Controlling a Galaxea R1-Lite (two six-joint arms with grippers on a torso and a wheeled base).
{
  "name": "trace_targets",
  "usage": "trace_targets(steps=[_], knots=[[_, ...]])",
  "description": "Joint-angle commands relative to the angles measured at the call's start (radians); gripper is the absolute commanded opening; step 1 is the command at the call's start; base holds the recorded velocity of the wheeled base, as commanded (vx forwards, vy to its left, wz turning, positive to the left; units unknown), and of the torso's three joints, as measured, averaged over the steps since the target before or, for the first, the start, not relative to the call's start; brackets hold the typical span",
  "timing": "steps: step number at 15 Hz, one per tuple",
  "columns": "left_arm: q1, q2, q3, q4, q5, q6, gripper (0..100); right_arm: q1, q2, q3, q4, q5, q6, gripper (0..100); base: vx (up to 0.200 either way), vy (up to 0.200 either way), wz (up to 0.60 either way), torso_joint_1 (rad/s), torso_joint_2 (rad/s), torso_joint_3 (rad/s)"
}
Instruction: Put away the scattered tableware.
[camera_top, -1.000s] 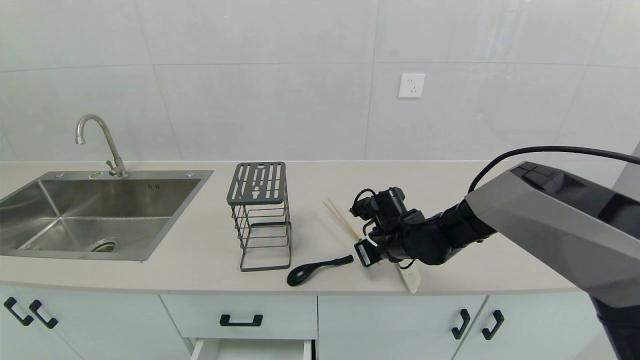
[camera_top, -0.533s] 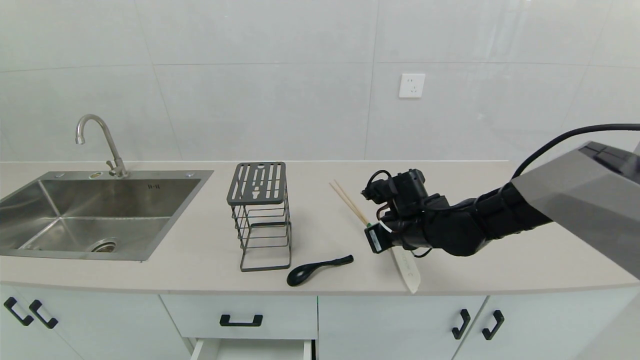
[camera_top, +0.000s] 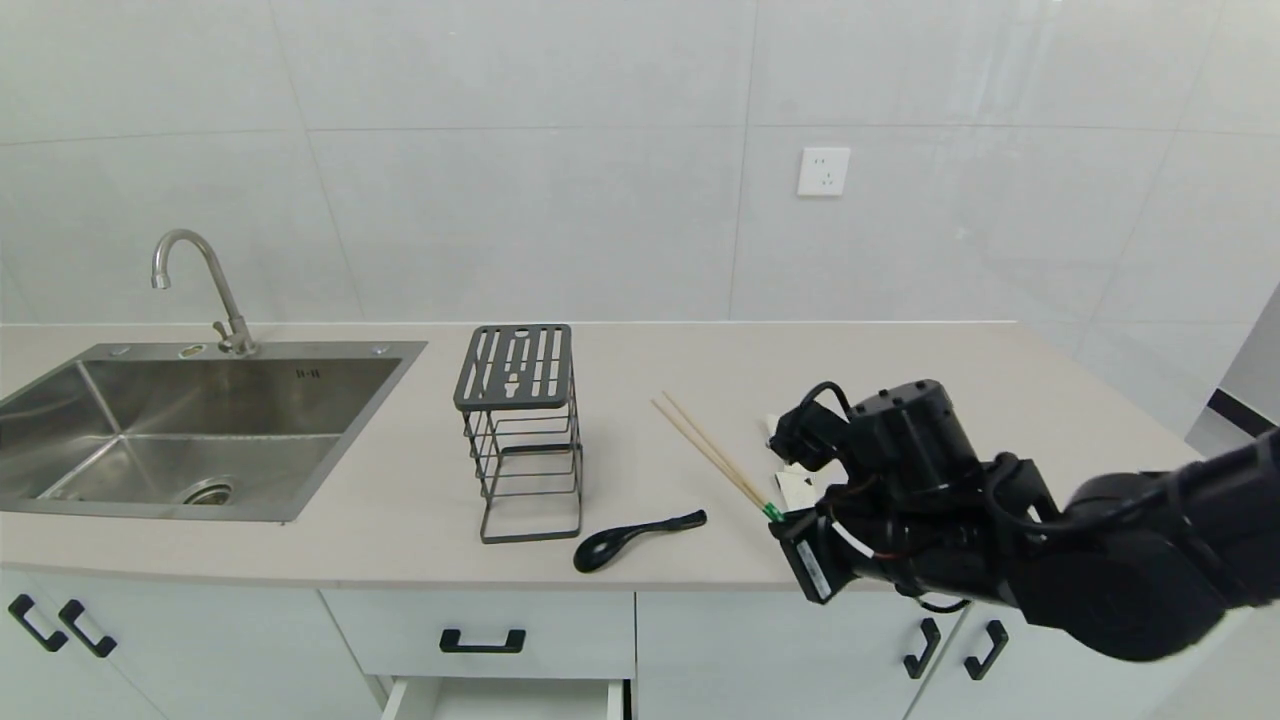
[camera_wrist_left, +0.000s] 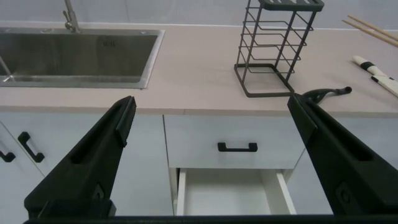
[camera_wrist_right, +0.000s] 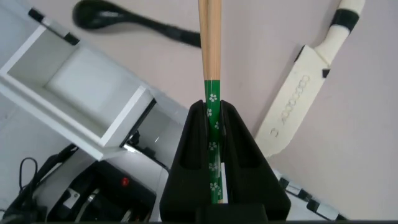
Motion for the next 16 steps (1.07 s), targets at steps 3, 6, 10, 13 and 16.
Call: trace_targets(steps=[3,6,10,13,16], knots=[[0.0,0.001,0.002,0.0,0.0,-0.001,100,0.087,-0.231,0.268,-0.085,0.082,-0.066,0,0.0,0.0,0.0,0.0,0.0,0.0],[0.0,0.001,0.0,0.0,0.0,-0.001,100,0.199,-0.282,0.288,-0.086,0.113,-0.069,0,0.0,0.0,0.0,0.0,0.0,0.0],[0.0,0.001,0.0,0.0,0.0,-0.001,100,0.37,-0.18,0.183,-0.08,0.106,-0.094,0,0.0,0.0,0.0,0.0,0.0,0.0],[0.0,0.001,0.0,0.0,0.0,-0.001,100,0.468,-0.042,-0.005,-0.081,0.103,-0.085,0,0.0,0.0,0.0,0.0,0.0,0.0],[0.0,0.001,0.0,0.0,0.0,-0.001,100,0.472,0.024,-0.021,-0.081,0.1,-0.082,0,0.0,0.0,0.0,0.0,0.0,0.0]])
